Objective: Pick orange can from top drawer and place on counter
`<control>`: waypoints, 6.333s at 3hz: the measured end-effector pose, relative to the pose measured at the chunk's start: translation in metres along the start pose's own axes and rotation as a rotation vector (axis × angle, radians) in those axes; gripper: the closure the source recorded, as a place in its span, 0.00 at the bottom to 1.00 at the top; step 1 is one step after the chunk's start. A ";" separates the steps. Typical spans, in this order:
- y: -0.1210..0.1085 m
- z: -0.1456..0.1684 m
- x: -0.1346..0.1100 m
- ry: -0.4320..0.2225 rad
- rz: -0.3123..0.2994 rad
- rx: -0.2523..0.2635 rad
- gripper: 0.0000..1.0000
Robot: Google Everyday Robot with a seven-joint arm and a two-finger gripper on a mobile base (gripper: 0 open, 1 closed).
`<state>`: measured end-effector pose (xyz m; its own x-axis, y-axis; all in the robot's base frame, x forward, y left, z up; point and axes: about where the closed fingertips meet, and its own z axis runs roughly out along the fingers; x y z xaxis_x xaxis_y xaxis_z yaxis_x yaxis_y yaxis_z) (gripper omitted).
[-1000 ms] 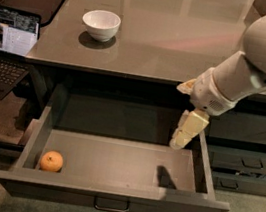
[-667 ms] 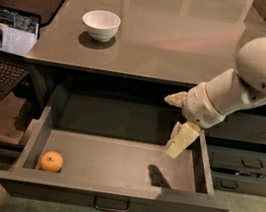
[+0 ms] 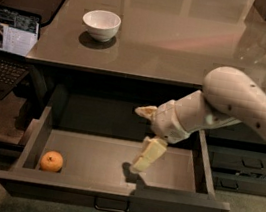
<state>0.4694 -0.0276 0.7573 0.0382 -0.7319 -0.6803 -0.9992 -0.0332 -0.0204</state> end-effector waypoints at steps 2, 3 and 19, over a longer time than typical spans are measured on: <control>0.014 0.063 -0.036 0.009 -0.011 0.004 0.00; 0.015 0.092 -0.051 0.048 -0.005 0.005 0.00; 0.002 0.261 -0.080 -0.150 -0.084 -0.201 0.51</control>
Offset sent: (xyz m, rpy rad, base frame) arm -0.0281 0.1102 -0.0381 -0.0474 -0.0144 0.0179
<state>0.4624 0.2078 0.6206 0.1049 -0.6119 -0.7840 -0.9704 -0.2355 0.0540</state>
